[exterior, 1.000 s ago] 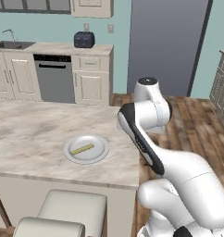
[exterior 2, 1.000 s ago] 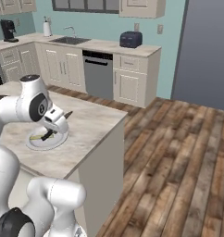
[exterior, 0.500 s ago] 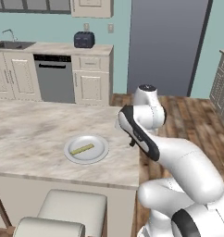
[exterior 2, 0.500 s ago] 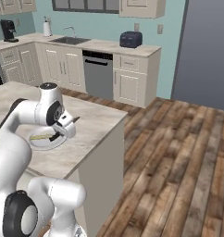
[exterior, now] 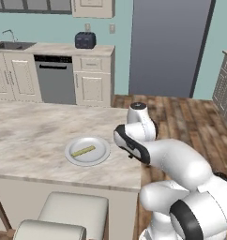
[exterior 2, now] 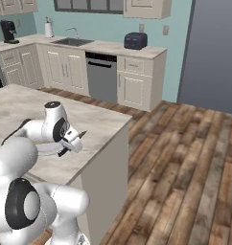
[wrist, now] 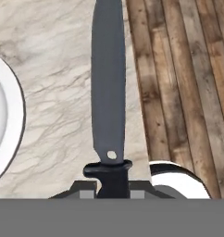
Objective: Retrieve the butter from the fridge and place it on a plate on the dining table. Then retrieve the butter knife by the fridge and place it near the plate.
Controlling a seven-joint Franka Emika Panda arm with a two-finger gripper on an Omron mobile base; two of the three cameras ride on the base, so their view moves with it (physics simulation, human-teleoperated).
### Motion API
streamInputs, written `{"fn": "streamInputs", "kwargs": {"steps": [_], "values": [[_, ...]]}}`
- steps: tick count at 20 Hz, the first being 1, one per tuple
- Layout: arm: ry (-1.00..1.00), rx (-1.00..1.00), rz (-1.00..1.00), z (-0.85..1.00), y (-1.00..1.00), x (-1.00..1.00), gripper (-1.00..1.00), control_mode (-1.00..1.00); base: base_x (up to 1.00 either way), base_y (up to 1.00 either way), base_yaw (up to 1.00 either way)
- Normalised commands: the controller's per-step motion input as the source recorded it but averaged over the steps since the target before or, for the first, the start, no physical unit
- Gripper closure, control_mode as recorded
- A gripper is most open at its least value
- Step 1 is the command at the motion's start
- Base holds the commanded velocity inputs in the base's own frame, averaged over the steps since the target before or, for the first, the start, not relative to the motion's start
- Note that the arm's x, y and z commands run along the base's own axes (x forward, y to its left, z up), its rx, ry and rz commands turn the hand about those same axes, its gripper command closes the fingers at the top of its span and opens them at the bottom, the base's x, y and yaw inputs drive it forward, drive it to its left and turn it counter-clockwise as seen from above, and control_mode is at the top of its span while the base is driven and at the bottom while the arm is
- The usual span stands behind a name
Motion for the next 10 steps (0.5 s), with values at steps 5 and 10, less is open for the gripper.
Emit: {"fn": "streamInputs", "kwargs": {"steps": [5,10], "values": [[0.00,-0.04,0.00,-0.50,0.00,0.16,1.00,-1.00,0.00,0.00,0.00],[0.00,-0.03,0.00,-0.45,0.00,0.19,1.00,-1.00,0.00,0.00,0.00]]}}
